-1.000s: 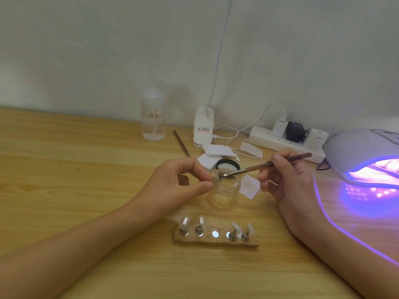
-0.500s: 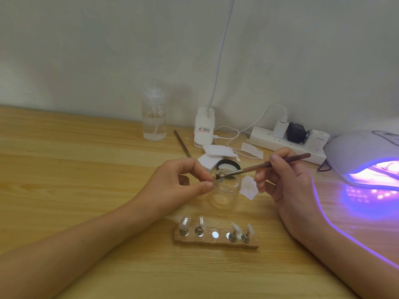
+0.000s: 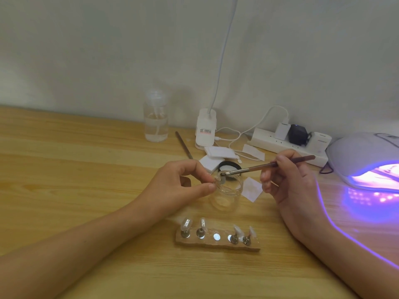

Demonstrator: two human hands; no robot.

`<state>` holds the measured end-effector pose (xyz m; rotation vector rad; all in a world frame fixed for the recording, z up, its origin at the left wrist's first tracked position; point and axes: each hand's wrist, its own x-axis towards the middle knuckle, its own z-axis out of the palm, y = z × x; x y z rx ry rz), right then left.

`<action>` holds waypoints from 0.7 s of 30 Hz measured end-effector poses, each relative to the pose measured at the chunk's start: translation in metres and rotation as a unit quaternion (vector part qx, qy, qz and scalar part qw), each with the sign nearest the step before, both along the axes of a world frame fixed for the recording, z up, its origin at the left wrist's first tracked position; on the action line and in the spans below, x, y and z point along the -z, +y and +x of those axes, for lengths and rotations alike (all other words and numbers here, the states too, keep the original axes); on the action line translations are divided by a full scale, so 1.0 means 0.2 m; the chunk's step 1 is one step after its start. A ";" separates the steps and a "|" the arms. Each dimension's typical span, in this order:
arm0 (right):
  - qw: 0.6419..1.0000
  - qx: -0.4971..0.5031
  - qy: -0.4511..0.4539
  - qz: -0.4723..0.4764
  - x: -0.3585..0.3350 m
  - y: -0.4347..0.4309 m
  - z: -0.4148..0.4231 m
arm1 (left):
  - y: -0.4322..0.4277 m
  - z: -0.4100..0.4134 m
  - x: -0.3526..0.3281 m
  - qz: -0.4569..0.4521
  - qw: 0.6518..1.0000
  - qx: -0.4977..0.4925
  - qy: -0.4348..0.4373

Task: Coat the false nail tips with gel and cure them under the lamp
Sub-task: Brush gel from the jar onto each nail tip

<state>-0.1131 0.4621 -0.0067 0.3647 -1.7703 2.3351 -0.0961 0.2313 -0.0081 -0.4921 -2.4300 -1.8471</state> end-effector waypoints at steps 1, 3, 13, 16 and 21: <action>1.000 -0.010 0.005 0.006 0.00 0.00 0.00 | 0.00 0.00 0.00 0.000 1.000 0.000 -0.001; 1.000 -0.008 0.005 0.023 0.00 0.00 0.00 | 0.00 0.00 0.00 0.002 1.000 0.000 0.000; 1.000 0.004 0.001 0.030 0.01 0.01 0.00 | -0.01 -0.01 0.01 -0.004 1.000 0.005 0.010; 1.000 0.009 0.000 0.006 0.01 0.01 0.00 | -0.01 -0.01 0.01 -0.005 1.000 0.011 0.022; 0.999 -0.005 0.006 0.033 0.01 0.00 0.00 | -0.01 -0.02 0.02 -0.012 0.999 0.014 0.045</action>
